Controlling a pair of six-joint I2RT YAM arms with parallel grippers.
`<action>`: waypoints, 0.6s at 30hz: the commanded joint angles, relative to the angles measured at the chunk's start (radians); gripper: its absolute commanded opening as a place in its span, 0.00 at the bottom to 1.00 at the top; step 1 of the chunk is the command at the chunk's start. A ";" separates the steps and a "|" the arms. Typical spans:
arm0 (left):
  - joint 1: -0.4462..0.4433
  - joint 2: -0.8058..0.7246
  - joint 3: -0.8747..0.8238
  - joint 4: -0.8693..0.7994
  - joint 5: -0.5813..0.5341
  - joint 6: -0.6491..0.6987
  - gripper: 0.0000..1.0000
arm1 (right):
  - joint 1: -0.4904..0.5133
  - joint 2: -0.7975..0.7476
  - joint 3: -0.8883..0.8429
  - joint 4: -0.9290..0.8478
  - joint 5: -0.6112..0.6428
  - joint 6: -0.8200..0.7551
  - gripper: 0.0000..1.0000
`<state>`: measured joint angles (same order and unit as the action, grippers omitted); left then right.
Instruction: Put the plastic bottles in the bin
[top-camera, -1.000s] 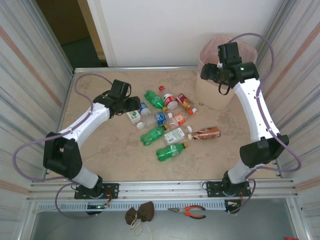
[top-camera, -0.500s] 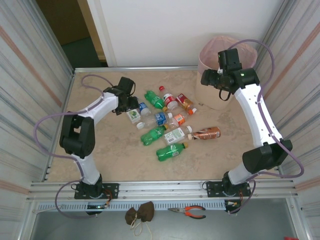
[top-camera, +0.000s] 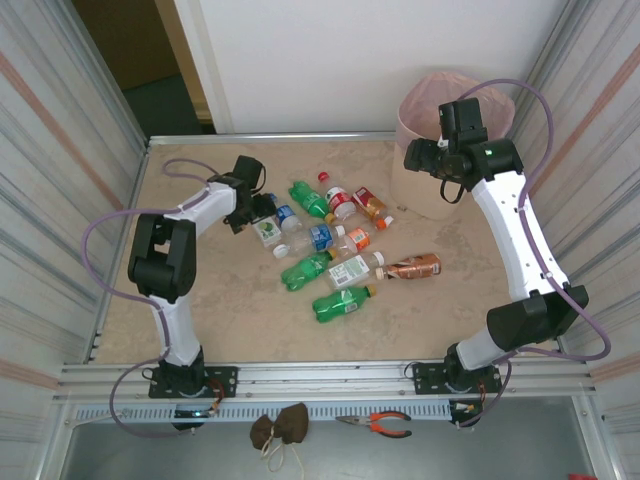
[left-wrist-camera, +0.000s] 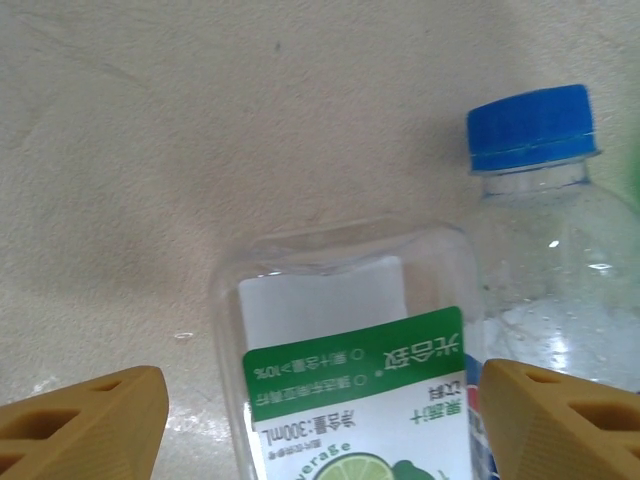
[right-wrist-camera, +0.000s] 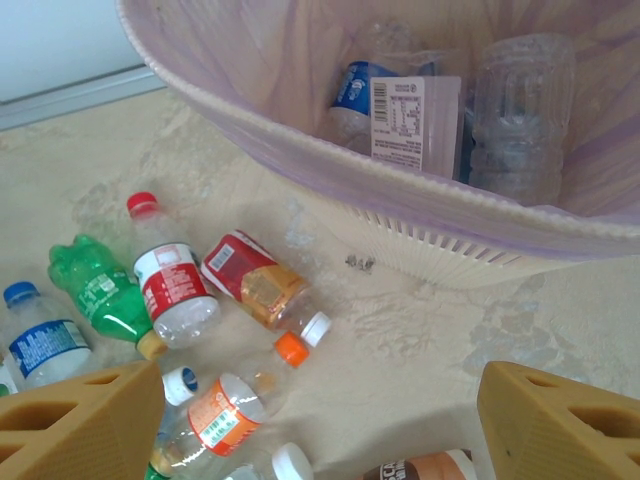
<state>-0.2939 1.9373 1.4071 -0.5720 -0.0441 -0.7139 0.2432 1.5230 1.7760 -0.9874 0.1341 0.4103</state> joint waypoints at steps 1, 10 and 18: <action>0.006 0.017 0.041 0.005 0.015 -0.013 0.83 | 0.007 -0.023 -0.006 -0.003 0.011 -0.006 0.81; 0.006 0.064 0.079 -0.032 0.022 -0.011 0.84 | 0.007 -0.024 -0.006 -0.003 0.006 -0.009 0.81; 0.009 0.084 0.075 -0.046 0.023 -0.001 0.82 | 0.007 -0.034 -0.017 0.005 -0.002 -0.005 0.80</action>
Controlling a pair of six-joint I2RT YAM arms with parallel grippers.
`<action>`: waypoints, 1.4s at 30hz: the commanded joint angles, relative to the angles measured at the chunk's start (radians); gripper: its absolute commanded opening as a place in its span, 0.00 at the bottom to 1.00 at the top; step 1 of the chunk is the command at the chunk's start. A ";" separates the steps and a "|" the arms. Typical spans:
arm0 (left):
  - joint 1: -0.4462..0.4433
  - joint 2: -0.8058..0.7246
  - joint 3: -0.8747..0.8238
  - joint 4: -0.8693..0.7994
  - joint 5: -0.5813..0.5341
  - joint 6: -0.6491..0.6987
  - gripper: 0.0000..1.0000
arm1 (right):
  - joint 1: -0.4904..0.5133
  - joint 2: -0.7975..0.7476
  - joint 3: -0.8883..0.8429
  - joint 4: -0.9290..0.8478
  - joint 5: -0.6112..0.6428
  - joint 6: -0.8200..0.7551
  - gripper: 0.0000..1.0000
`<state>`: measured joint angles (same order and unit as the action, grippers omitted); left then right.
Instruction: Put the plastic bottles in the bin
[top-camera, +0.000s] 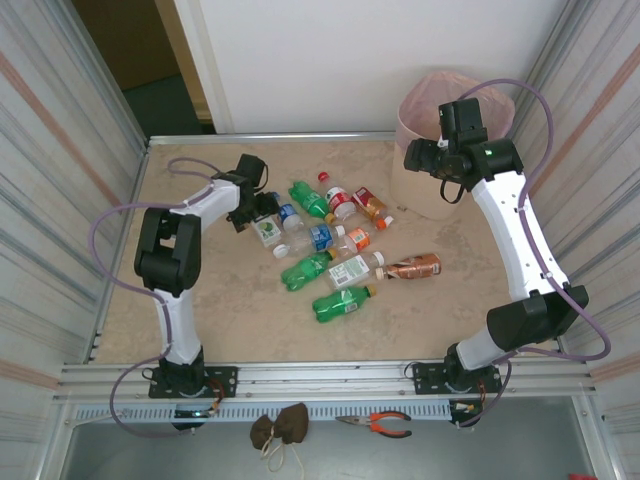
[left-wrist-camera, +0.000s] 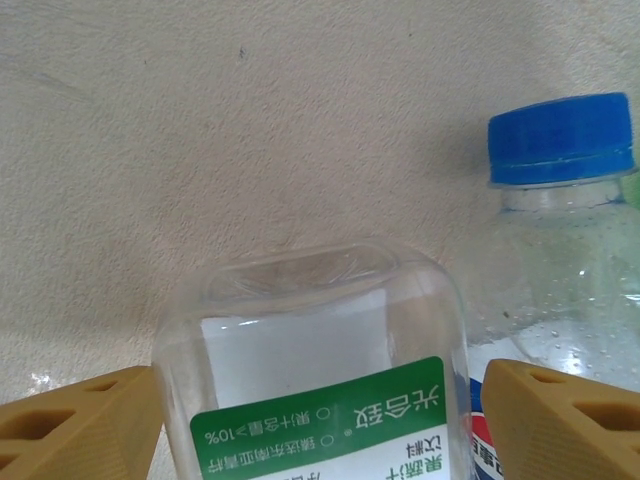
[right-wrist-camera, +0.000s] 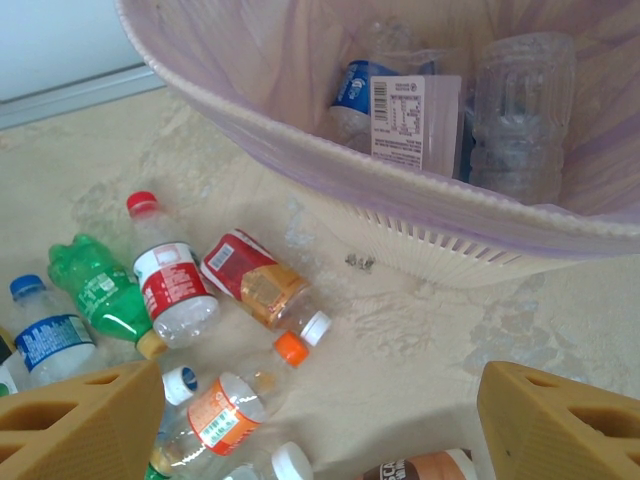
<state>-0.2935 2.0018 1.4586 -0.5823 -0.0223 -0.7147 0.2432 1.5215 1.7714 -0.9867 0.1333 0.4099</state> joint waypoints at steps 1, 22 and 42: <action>0.011 0.021 0.023 -0.037 0.002 0.003 0.82 | 0.007 -0.032 -0.013 0.004 -0.003 -0.005 0.80; 0.042 0.019 0.012 -0.004 0.005 0.005 0.70 | 0.010 -0.028 -0.031 0.020 -0.014 0.003 0.79; 0.057 -0.451 -0.268 0.302 0.053 0.149 0.57 | 0.007 -0.209 -0.244 0.354 -0.218 -0.061 0.81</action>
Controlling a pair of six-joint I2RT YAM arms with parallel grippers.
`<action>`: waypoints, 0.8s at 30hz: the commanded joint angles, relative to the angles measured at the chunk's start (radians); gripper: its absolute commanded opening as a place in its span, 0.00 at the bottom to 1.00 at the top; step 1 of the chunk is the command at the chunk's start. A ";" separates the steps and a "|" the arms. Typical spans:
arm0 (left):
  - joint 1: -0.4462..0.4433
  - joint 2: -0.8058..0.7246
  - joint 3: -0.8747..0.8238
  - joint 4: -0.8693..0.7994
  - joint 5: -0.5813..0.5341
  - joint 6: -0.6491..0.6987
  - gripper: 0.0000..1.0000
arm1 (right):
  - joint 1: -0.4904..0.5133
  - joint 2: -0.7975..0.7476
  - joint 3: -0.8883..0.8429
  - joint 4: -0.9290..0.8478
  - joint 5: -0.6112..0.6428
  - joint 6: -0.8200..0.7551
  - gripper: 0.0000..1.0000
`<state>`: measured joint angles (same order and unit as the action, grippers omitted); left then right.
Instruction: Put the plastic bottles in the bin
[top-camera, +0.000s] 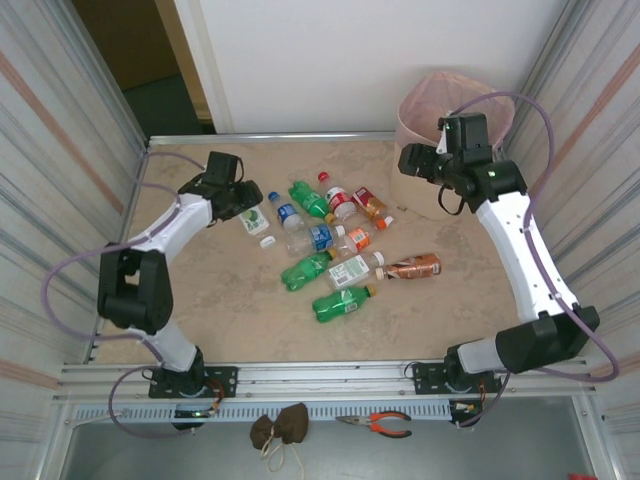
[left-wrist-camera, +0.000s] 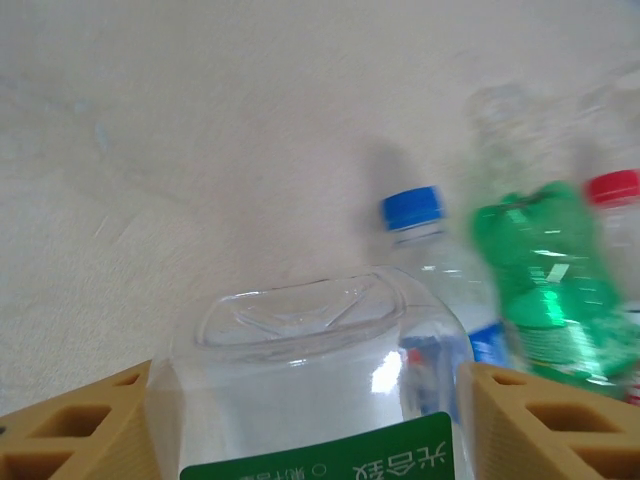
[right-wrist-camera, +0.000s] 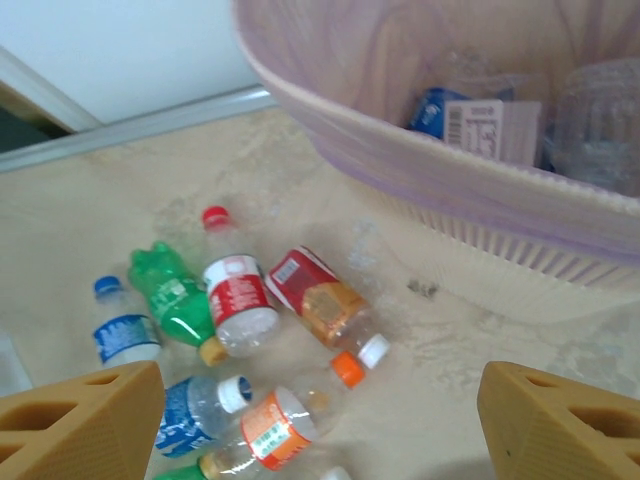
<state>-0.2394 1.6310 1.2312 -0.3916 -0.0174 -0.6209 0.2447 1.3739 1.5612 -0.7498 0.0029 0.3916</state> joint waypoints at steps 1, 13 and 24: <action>0.004 -0.107 -0.055 0.139 0.071 0.067 0.56 | 0.005 -0.076 -0.051 0.145 -0.113 -0.048 0.81; 0.004 -0.391 -0.163 0.528 0.554 0.213 0.53 | 0.004 -0.221 -0.222 0.455 -0.494 -0.135 0.83; -0.027 -0.488 -0.103 0.814 0.917 0.197 0.46 | 0.088 -0.261 -0.245 0.672 -0.764 -0.134 0.86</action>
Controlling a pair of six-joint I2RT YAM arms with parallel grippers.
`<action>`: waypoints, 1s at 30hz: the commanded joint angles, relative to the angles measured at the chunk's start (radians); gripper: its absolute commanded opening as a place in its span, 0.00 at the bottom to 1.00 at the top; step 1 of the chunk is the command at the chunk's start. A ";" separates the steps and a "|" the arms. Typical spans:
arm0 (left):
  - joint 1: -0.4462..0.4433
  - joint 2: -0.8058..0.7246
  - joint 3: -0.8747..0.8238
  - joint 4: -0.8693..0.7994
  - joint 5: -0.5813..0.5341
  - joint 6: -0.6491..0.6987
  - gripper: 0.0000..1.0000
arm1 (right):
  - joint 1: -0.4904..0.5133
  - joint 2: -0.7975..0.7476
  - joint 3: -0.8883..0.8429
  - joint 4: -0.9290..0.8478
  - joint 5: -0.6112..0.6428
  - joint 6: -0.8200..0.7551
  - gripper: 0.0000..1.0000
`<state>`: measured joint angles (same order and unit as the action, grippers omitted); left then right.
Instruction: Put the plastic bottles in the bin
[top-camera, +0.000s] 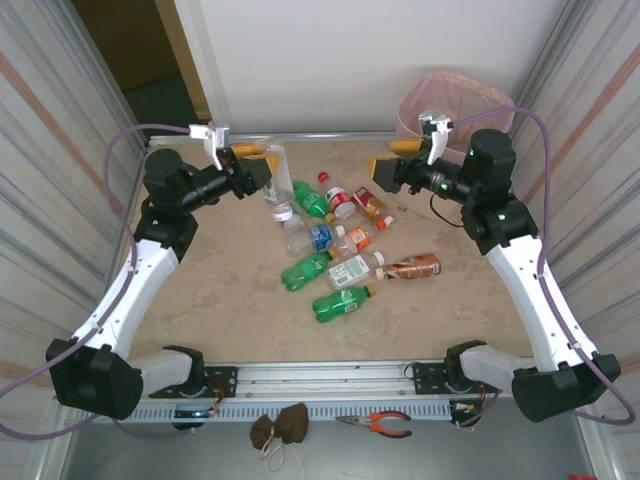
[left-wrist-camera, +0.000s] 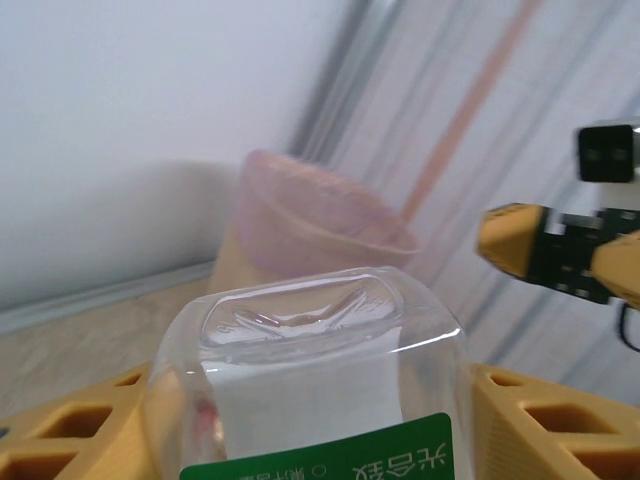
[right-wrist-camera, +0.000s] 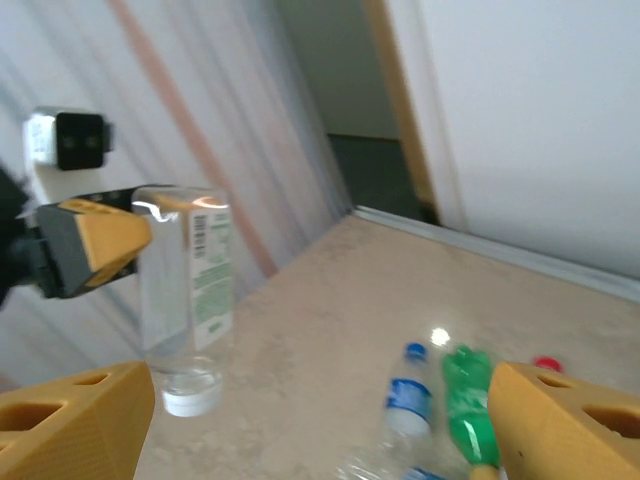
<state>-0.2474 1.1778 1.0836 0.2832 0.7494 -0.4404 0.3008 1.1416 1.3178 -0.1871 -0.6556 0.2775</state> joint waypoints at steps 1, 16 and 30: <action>-0.034 -0.041 0.057 0.146 0.168 0.030 0.46 | 0.048 -0.031 -0.002 0.124 -0.120 -0.024 0.86; -0.283 -0.055 0.210 0.087 0.260 0.242 0.46 | 0.262 -0.030 0.050 0.113 -0.239 -0.156 0.99; -0.370 -0.027 0.251 0.086 0.269 0.288 0.46 | 0.396 -0.026 0.026 0.069 -0.262 -0.252 0.94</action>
<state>-0.6083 1.1503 1.2972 0.3424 1.0031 -0.1806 0.6861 1.1305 1.3445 -0.1081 -0.8993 0.0551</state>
